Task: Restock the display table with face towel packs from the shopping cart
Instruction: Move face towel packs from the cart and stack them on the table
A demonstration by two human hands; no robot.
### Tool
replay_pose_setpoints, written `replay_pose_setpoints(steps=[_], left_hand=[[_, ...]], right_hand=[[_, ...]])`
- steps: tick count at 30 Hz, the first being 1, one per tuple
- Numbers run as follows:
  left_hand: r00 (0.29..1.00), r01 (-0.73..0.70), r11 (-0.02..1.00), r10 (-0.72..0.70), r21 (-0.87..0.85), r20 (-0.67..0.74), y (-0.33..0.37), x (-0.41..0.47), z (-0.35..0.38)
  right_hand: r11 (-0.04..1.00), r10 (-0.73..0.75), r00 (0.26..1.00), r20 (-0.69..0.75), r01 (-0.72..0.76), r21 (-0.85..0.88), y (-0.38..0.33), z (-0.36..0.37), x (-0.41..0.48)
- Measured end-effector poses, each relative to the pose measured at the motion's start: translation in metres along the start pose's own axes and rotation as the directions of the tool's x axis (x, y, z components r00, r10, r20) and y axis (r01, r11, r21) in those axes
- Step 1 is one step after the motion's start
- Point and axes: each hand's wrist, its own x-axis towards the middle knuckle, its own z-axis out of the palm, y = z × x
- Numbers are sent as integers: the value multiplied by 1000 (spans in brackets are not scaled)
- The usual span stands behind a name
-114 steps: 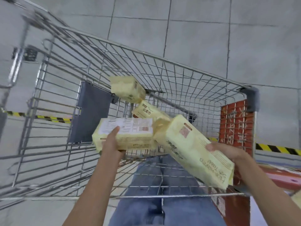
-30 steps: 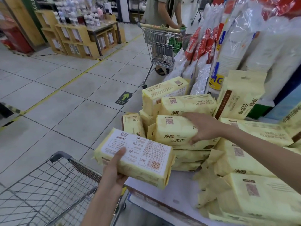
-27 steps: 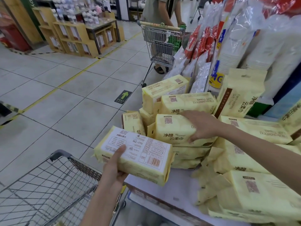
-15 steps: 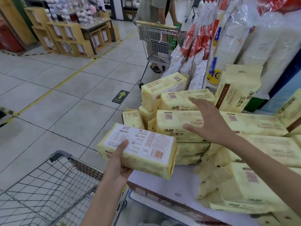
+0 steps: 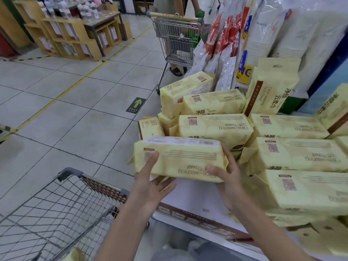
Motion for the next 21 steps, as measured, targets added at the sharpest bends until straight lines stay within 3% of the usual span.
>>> replay_pose_setpoints(steps=[3, 6, 9, 13, 17, 21], left_hand=[[975, -161, 973, 183, 167, -124, -8, 3, -15], [949, -249, 929, 291, 275, -122, -17, 11, -32], [960, -194, 928, 246, 318, -132, -32, 19, -47], [976, -83, 939, 144, 333, -163, -66, 32, -65], [984, 11, 900, 67, 436, -163, -99, 58, -77], [989, 46, 842, 36, 537, -142, -125, 93, -76]], right_hand=[[967, 185, 983, -18, -179, 181, 5, -13, -3], [915, 326, 945, 11, -319, 246, 14, -28, -15], [862, 435, 900, 17, -422, 281, 27, -37, -27], [799, 567, 808, -162, -491, 347, 57, -47, -32], [759, 630, 719, -294, -489, 430, 91, -55, -27], [771, 616, 676, -404, -413, 486, 124, -66, -10]])
